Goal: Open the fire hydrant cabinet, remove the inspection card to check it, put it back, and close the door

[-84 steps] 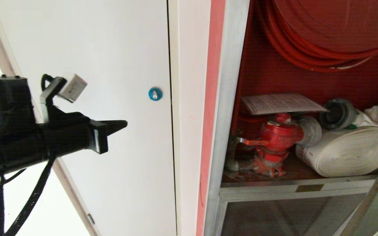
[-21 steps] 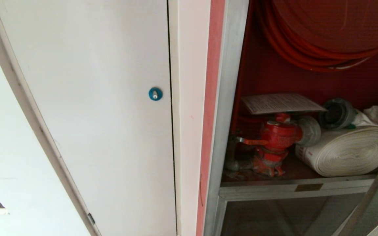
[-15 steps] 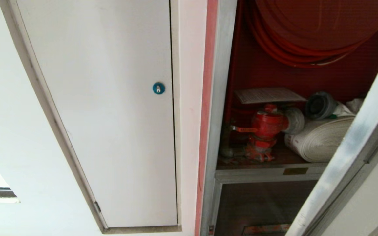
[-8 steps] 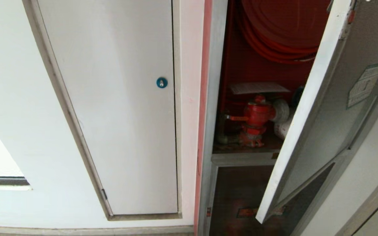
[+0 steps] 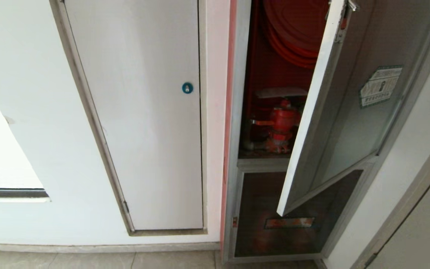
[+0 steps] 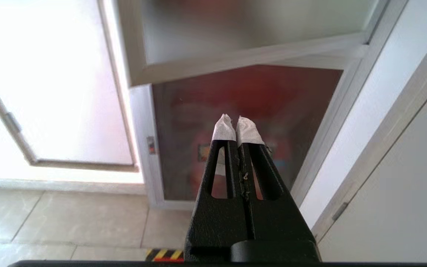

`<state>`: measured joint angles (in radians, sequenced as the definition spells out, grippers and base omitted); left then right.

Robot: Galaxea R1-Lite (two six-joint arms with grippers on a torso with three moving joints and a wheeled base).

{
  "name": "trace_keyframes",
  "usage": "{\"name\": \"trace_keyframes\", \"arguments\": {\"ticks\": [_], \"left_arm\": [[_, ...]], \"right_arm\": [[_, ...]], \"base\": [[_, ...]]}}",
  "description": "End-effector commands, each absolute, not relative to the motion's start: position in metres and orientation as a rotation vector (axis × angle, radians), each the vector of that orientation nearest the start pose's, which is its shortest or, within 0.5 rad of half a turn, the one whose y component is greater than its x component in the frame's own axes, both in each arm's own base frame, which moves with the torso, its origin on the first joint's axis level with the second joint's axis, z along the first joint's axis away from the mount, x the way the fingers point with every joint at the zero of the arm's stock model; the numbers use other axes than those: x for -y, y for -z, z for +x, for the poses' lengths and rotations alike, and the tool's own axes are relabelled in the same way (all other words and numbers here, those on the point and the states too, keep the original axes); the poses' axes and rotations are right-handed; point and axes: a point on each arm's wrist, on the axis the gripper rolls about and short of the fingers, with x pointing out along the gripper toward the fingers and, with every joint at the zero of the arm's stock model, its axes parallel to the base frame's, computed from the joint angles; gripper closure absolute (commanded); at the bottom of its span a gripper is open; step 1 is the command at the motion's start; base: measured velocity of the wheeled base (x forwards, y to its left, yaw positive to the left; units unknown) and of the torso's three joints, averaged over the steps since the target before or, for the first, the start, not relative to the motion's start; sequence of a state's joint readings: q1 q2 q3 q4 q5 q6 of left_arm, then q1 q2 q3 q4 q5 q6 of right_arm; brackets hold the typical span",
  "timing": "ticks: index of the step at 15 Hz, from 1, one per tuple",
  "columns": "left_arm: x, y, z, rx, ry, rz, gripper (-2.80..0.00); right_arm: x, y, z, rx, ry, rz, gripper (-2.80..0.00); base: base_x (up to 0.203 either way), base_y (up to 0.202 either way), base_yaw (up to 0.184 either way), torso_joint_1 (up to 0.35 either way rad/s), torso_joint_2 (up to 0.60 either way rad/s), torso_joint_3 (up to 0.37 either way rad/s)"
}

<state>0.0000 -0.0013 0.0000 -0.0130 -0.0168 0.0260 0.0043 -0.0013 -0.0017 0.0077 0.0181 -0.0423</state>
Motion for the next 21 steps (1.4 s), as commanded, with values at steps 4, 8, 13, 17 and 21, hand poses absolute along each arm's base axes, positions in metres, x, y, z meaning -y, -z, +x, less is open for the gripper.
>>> {"name": "trace_keyframes", "arguments": {"ticks": [4,8,13,17,21], "left_arm": [[0.0004,-0.0752,-0.0224,0.008,0.018,0.029,0.00],[0.0004,-0.0752,-0.0225,0.009,0.018,0.029,0.00],[0.0004,-0.0752,-0.0224,0.009,0.017,0.028,0.00],[0.0004,-0.0752,-0.0225,0.009,0.017,0.028,0.00],[0.0004,-0.0752,-0.0225,0.009,0.017,0.028,0.00]], "right_arm": [[-0.0003,-0.0751,-0.0230,-0.004,-0.023,-0.043,0.00],[-0.0003,-0.0751,-0.0230,-0.004,-0.023,-0.043,0.00],[-0.0003,-0.0751,-0.0230,-0.004,-0.023,-0.043,0.00],[-0.0003,-0.0751,-0.0230,-0.004,-0.023,-0.043,0.00],[-0.0003,-0.0751,-0.0230,-0.004,-0.023,-0.043,0.00]], "base": [[-0.147,0.000,0.000,0.001,0.00,0.000],[0.000,0.000,0.000,0.008,0.00,-0.002],[0.000,0.000,0.000,0.000,0.00,0.000],[0.000,0.000,0.000,0.000,0.00,0.000],[0.000,0.000,0.000,0.000,0.00,0.000]]}}
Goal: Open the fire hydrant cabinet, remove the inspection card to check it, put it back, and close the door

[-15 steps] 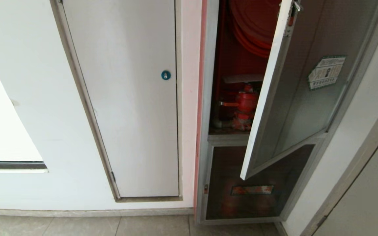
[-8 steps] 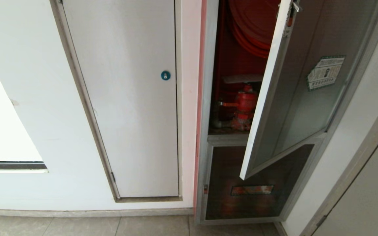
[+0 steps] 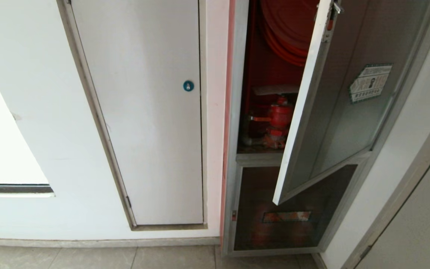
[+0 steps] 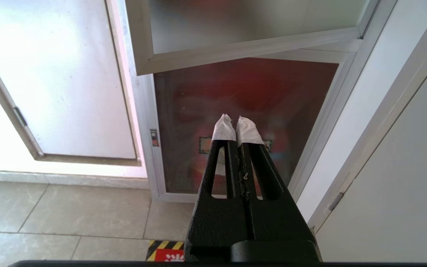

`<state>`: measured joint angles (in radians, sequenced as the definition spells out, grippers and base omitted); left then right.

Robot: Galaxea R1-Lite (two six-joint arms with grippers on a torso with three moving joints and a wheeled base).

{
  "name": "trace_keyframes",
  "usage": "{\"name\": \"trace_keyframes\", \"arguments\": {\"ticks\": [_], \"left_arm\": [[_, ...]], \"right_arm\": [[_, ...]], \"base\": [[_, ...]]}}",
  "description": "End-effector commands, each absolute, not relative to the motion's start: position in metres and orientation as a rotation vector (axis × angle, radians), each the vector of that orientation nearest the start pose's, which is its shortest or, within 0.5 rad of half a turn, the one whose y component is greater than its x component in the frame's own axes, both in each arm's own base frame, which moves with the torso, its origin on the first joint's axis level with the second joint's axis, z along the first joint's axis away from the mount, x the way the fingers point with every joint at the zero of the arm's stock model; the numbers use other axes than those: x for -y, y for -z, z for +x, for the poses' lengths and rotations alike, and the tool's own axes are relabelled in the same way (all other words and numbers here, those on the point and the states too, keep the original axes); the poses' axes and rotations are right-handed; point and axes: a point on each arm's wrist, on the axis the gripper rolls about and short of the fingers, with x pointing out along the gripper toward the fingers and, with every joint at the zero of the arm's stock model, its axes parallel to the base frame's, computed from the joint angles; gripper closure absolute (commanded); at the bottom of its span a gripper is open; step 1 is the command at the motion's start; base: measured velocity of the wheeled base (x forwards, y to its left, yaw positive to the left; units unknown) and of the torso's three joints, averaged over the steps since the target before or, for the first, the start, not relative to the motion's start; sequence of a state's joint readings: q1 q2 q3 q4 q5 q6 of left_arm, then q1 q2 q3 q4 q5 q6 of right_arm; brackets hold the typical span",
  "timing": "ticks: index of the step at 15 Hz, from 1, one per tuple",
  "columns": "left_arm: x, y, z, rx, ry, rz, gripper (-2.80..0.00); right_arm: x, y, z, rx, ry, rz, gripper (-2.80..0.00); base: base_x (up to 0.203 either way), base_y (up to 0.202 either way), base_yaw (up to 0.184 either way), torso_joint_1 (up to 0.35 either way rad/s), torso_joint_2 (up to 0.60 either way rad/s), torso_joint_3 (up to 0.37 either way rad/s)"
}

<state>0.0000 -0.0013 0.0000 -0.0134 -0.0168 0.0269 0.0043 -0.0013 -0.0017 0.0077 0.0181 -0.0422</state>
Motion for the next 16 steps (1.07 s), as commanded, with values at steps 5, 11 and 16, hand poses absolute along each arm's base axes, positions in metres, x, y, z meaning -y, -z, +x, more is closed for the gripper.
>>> {"name": "trace_keyframes", "arguments": {"ticks": [5,11,16], "left_arm": [[0.0004,-0.0752,-0.0223,0.008,0.017,0.028,0.00],[0.0004,-0.0752,-0.0225,0.009,0.017,0.028,0.00],[0.0004,-0.0752,-0.0225,0.009,0.017,0.028,0.00]], "right_arm": [[-0.0003,-0.0751,-0.0230,-0.004,-0.023,-0.044,0.00],[-0.0003,-0.0751,-0.0230,-0.004,-0.023,-0.044,0.00],[-0.0003,-0.0751,-0.0230,-0.004,-0.023,-0.044,0.00]], "base": [[0.000,0.000,0.000,0.000,0.00,0.000],[0.000,0.000,0.000,0.000,0.00,0.000],[0.000,0.000,0.000,0.000,0.00,0.000]]}}
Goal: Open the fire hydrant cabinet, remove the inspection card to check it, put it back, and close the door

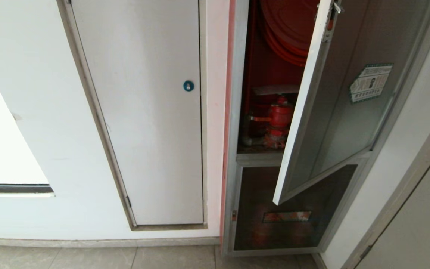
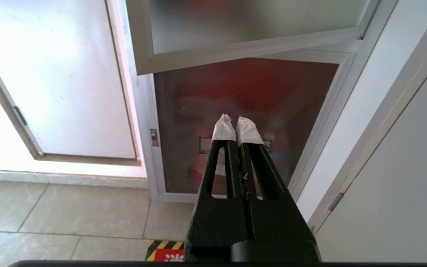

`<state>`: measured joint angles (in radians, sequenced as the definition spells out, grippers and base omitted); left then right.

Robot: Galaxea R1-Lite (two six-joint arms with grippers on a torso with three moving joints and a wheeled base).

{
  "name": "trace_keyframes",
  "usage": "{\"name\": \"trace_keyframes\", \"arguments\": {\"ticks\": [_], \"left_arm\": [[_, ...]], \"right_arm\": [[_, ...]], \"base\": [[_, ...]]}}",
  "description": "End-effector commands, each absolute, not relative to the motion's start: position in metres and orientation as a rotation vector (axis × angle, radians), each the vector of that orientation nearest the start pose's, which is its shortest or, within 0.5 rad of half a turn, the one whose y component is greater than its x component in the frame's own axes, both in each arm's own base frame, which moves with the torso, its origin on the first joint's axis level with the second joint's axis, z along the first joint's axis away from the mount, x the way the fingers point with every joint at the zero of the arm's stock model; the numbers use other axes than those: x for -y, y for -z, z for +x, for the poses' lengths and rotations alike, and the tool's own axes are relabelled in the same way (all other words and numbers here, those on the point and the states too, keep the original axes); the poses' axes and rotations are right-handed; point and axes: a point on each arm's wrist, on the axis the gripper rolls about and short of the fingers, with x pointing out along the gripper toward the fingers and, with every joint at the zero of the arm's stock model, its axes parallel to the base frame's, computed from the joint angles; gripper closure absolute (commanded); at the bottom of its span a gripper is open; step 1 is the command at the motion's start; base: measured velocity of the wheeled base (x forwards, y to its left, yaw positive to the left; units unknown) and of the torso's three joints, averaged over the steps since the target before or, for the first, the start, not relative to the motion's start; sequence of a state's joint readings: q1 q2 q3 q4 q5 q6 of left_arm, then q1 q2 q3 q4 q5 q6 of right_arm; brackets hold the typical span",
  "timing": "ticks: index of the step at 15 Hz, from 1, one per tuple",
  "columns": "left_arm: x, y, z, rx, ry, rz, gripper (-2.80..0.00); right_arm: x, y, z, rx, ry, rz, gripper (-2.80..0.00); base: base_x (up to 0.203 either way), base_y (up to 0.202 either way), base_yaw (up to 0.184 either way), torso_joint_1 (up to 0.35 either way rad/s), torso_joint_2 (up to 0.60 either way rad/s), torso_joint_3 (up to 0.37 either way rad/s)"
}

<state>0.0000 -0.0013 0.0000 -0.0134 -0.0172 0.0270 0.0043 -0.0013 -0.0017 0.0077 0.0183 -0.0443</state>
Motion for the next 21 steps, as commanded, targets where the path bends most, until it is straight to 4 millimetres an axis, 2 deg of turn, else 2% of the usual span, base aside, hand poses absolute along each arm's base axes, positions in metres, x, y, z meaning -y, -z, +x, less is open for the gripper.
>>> {"name": "trace_keyframes", "arguments": {"ticks": [1,14,18,21], "left_arm": [[0.000,-0.075,-0.022,0.009,0.018,0.028,0.00],[0.000,-0.075,-0.022,0.009,0.017,0.028,0.00],[0.000,-0.075,-0.022,0.009,0.017,0.028,0.00],[0.000,-0.075,-0.022,0.008,0.017,0.027,0.00]], "right_arm": [[0.000,-0.075,-0.023,-0.004,-0.023,-0.044,0.00],[0.000,-0.079,-0.024,0.003,-0.030,-0.030,0.00],[-0.001,-0.123,-0.020,-0.002,-0.066,0.004,0.00],[-0.003,-0.164,0.001,-0.059,-0.128,0.040,0.00]], "base": [[0.000,0.000,0.000,0.000,0.00,0.000],[0.000,0.000,0.000,0.000,0.00,0.000],[0.000,0.000,0.000,0.000,0.00,0.000],[0.000,0.000,0.000,0.000,0.00,0.000]]}}
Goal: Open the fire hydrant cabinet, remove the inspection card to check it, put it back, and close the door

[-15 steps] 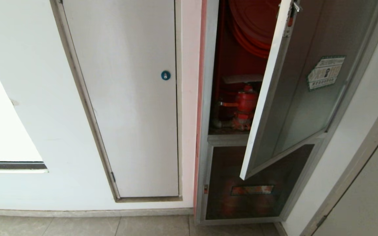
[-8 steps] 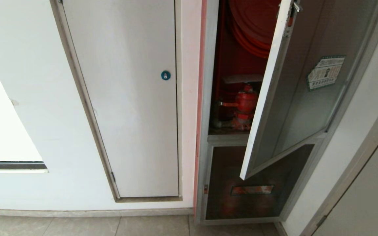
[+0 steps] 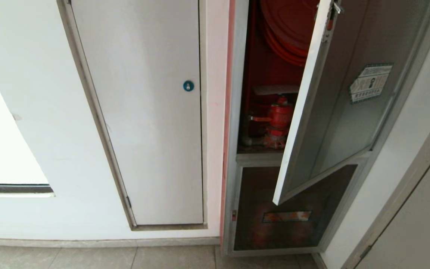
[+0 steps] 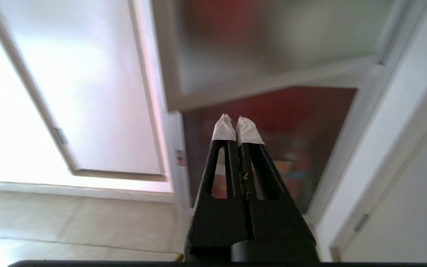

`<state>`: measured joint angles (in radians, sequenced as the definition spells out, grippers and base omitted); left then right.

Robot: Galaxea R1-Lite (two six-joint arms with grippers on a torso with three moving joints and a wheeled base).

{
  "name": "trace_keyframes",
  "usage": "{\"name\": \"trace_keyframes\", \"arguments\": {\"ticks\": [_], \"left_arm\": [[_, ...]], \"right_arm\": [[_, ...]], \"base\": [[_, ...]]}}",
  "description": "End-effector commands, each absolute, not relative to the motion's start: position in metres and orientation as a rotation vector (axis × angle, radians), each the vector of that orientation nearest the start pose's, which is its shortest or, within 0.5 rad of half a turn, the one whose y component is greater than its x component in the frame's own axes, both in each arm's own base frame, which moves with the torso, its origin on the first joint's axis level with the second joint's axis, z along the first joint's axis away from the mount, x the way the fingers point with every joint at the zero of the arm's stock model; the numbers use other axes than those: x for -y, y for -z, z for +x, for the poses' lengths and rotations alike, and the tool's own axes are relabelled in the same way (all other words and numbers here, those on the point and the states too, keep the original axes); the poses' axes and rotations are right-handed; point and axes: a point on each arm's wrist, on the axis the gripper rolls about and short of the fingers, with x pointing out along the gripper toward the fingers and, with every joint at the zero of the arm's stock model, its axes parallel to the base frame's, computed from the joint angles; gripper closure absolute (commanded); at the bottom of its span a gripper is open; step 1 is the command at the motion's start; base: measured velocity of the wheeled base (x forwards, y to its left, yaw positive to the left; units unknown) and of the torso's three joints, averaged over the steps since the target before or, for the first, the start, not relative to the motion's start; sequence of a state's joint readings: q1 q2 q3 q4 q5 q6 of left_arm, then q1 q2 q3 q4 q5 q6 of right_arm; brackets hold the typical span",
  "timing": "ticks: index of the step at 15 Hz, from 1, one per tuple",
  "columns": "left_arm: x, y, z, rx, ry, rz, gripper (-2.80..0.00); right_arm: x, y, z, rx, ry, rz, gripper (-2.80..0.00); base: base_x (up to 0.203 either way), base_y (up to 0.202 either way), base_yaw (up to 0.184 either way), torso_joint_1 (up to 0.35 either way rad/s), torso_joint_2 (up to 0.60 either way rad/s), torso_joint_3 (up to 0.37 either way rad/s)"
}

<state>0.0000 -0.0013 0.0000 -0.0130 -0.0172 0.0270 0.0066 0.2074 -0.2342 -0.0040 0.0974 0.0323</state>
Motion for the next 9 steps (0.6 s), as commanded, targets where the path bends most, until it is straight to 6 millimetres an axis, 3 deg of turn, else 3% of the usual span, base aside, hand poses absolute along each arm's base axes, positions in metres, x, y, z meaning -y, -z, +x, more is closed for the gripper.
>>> {"name": "trace_keyframes", "arguments": {"ticks": [1,3,6,8,9], "left_arm": [[0.000,-0.075,-0.022,0.009,0.017,0.028,0.00],[0.000,-0.075,-0.022,0.009,0.017,0.028,0.00],[0.000,-0.075,-0.022,0.009,0.017,0.027,0.00],[0.000,-0.075,-0.022,0.009,0.017,0.028,0.00],[0.000,-0.075,-0.022,0.009,0.017,0.027,0.00]], "right_arm": [[-0.004,-0.177,0.014,-0.083,-0.167,0.048,0.00],[-0.006,-0.197,0.046,-0.142,-0.245,0.063,0.00],[-0.012,-0.216,0.111,-0.216,-0.358,0.074,0.00],[-0.031,-0.227,0.149,-0.210,-0.424,0.057,0.00],[-0.049,-0.229,0.165,-0.204,-0.445,0.041,0.00]], "base": [[0.000,0.000,0.000,0.000,0.00,0.000],[0.000,0.000,0.000,0.000,0.00,0.000],[0.000,0.000,0.000,0.000,0.00,0.000],[0.000,0.000,0.000,0.000,0.00,0.000],[0.000,0.000,0.000,0.000,0.00,0.000]]}}
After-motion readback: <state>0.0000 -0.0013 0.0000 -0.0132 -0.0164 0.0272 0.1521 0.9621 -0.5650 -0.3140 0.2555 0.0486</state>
